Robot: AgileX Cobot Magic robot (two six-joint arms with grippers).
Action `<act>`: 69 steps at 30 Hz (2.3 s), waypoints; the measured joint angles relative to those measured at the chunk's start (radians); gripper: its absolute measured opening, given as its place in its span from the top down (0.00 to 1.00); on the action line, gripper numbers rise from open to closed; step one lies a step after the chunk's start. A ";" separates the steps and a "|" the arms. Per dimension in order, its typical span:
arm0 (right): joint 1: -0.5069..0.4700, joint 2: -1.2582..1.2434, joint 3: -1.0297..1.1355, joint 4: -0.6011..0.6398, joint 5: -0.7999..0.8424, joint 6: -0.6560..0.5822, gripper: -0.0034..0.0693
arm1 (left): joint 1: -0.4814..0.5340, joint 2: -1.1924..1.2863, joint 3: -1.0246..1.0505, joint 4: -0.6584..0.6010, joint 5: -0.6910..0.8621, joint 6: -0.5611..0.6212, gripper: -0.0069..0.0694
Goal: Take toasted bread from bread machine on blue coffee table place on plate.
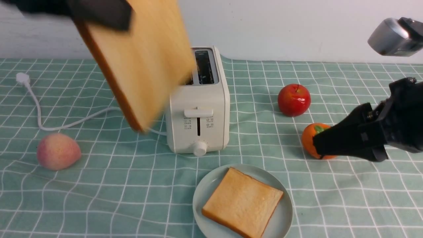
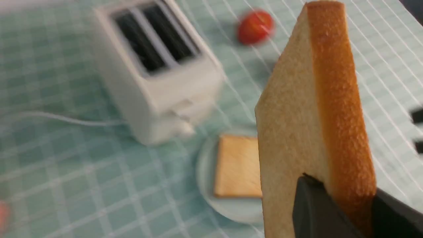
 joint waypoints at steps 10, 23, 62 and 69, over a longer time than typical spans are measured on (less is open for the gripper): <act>0.000 0.000 0.000 0.004 0.002 0.000 0.30 | -0.001 0.306 0.506 -0.871 -0.427 0.527 0.79; 0.000 0.000 0.000 -0.057 0.050 0.000 0.37 | 0.090 0.477 0.508 -0.631 -0.613 0.454 0.11; -0.079 -0.741 1.063 0.074 -0.854 -0.094 0.97 | 0.139 -0.731 0.986 -0.258 -0.256 -0.119 0.93; -0.079 -0.741 1.066 0.079 -0.826 -0.094 0.96 | 0.139 -0.778 0.986 -0.258 -0.253 -0.122 0.93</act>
